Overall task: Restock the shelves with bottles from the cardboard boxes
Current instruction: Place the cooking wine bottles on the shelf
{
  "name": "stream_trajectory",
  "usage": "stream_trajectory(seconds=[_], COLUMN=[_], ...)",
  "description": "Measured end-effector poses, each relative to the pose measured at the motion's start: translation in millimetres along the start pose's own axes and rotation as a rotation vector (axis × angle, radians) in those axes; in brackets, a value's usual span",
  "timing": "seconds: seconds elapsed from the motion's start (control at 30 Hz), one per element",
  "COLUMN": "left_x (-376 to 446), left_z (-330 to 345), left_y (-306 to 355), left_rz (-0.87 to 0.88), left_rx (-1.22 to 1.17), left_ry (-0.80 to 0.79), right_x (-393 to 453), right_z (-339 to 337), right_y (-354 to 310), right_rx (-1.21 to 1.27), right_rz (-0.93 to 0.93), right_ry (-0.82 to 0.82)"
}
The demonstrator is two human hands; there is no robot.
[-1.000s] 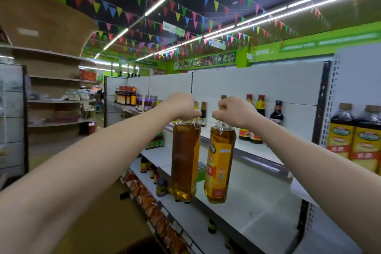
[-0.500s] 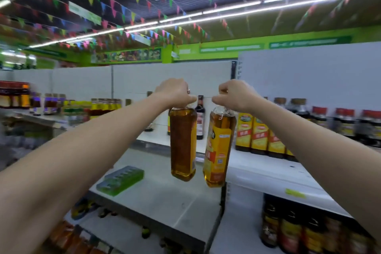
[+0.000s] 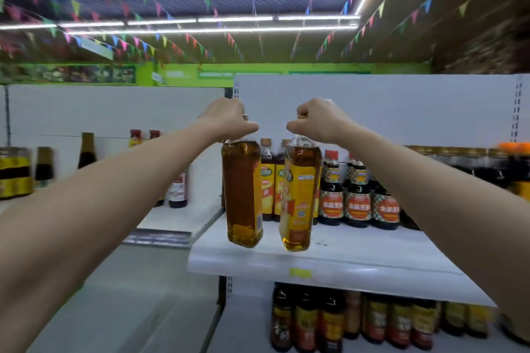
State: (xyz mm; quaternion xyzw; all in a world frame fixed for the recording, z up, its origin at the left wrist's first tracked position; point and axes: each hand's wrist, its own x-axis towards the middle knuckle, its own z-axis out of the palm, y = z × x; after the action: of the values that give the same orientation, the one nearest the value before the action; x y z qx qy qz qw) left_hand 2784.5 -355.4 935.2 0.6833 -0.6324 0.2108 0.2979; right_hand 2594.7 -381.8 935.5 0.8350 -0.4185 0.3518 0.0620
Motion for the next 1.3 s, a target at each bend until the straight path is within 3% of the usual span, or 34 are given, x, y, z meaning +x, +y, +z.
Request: stream_trajectory(seconds=[0.4,0.83,1.07,1.3], left_x=[45.7,66.9,73.9,71.9], left_z=[64.2,92.9,109.1,106.3], left_y=[57.1,69.2,57.0,54.0], left_rz=[0.049,0.040,0.069,0.089], left_rx=[0.101,0.199,0.205,0.253], left_ry=[-0.042,-0.248,-0.162,-0.189], right_x=[27.0,48.1,60.8,71.5], right_z=[18.3,48.0,60.1,62.0], right_y=[79.7,106.4,111.6,102.2], right_rx=[-0.025,-0.027,-0.107,-0.277], right_rz=[0.006,-0.019,0.008,-0.016], right_ry=[-0.016,-0.132,-0.164,-0.265])
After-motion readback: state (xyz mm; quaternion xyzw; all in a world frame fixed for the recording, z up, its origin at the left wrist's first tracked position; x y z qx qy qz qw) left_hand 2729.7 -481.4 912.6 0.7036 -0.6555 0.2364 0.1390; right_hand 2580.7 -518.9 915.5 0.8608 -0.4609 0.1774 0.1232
